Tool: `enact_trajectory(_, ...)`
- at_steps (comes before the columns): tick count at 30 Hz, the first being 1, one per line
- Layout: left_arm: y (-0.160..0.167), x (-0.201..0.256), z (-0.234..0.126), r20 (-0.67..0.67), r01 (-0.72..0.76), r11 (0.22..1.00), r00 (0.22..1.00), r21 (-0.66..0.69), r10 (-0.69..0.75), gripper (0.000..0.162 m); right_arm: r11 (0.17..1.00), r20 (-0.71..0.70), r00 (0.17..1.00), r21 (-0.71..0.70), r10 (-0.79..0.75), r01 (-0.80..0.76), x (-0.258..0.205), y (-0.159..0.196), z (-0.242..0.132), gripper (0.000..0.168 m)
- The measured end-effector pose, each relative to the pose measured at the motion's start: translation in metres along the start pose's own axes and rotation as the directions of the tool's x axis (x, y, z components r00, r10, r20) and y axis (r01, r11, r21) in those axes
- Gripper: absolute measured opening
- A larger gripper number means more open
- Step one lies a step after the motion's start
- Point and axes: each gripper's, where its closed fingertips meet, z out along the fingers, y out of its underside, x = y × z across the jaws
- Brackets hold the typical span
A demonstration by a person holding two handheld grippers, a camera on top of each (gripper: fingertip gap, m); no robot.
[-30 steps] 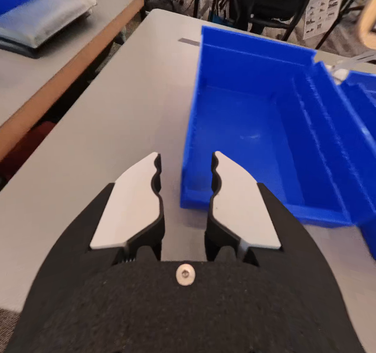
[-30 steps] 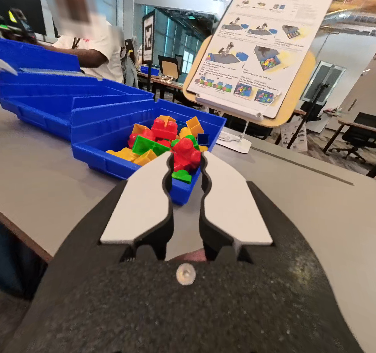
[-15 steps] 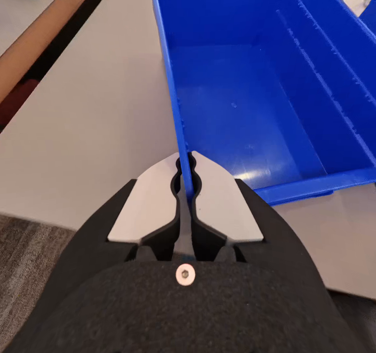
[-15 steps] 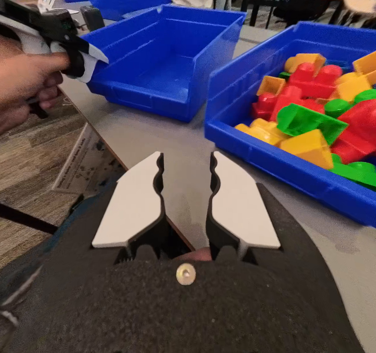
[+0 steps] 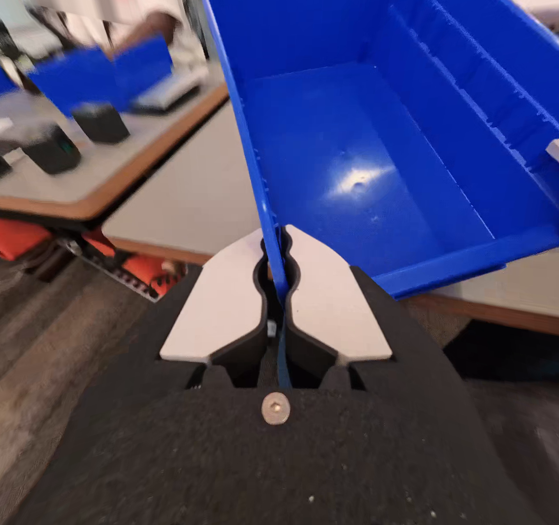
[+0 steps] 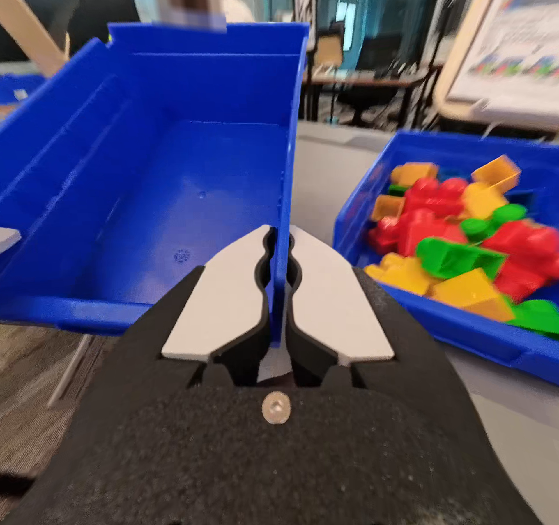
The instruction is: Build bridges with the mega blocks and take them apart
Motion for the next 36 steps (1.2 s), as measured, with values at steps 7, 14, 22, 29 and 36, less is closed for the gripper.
enact_trajectory(7,-0.130,0.096,-0.011,-0.149,-0.007,0.966,0.988,0.260,0.047,0.004,0.965,-0.167,0.986,0.256,-0.010,0.053,0.105,-0.125,-0.071,0.005)
enact_trajectory(14,-0.213,0.297,0.010,-0.406,0.014,0.942,0.905,0.335,0.131,0.004,0.976,-0.451,0.892,0.203,0.017,0.084,0.292,-0.164,-0.156,0.005)
enact_trajectory(22,-0.151,0.539,0.061,-0.620,-0.046,0.995,0.780,0.084,0.089,0.004,0.994,-0.640,0.763,0.008,0.091,-0.112,0.499,-0.074,-0.219,0.005)
enact_trajectory(29,-0.063,0.607,0.091,-0.637,-0.213,0.973,0.762,-0.083,0.113,0.007,0.934,-0.616,0.766,-0.131,0.185,-0.331,0.559,0.038,-0.213,0.005)
enact_trajectory(36,-0.050,0.619,0.083,-0.698,-0.250,0.964,0.707,-0.094,0.115,0.020,0.894,-0.574,0.766,-0.122,0.290,-0.430,0.575,0.055,-0.212,0.005)
